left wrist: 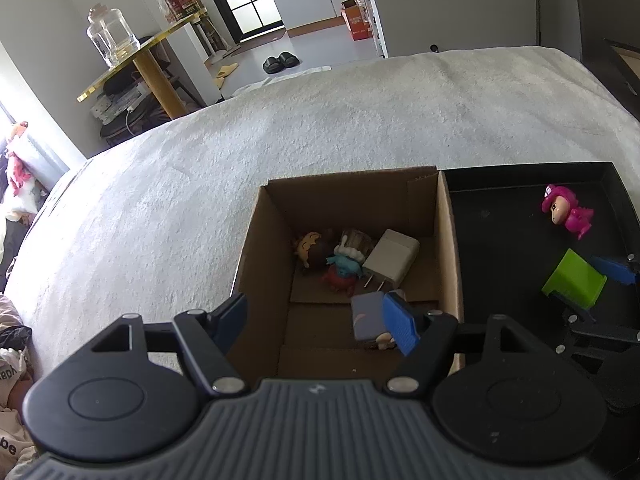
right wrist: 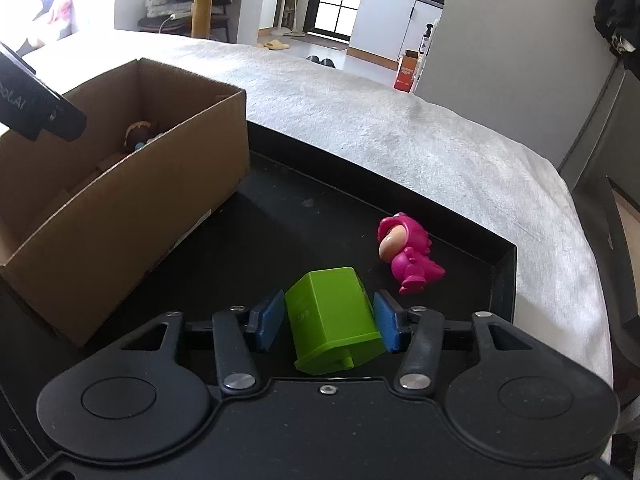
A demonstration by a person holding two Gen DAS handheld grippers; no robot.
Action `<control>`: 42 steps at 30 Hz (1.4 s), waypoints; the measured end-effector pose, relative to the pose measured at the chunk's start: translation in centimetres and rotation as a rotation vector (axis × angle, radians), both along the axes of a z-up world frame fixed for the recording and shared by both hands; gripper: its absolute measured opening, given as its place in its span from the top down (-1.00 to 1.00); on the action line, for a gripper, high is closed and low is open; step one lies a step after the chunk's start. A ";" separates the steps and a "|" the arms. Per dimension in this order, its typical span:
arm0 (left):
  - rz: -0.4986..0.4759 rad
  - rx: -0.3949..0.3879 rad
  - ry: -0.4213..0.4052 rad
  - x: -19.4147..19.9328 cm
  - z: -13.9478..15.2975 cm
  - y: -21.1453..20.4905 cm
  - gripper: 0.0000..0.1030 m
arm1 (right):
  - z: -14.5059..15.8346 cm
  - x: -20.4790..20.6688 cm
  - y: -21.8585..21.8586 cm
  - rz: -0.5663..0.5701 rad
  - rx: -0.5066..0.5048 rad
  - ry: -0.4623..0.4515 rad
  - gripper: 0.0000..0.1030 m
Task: Organize rigid objects
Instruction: 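Close the right gripper on the green cup-shaped block, then lift the green block off the tray with the right gripper, then carry the green block with the right gripper into the box and release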
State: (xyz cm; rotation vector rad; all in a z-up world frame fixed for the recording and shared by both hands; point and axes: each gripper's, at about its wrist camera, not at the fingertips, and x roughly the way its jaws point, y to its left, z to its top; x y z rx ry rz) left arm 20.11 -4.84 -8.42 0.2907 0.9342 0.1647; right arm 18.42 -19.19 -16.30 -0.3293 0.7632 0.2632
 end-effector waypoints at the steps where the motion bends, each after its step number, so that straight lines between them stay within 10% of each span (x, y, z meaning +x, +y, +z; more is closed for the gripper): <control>1: 0.000 0.000 0.001 0.0 -0.1 0.1 -0.42 | -0.1 0.1 0.0 0.000 -0.004 0.001 0.02; 15: -0.001 -0.016 0.044 0.6 -1.9 0.6 -0.42 | -2.2 0.8 0.8 0.019 -0.061 0.044 -0.01; 42: 0.012 -0.118 -0.005 -1.4 0.3 4.2 -0.43 | 3.4 -0.2 1.0 -0.048 -0.059 -0.011 0.00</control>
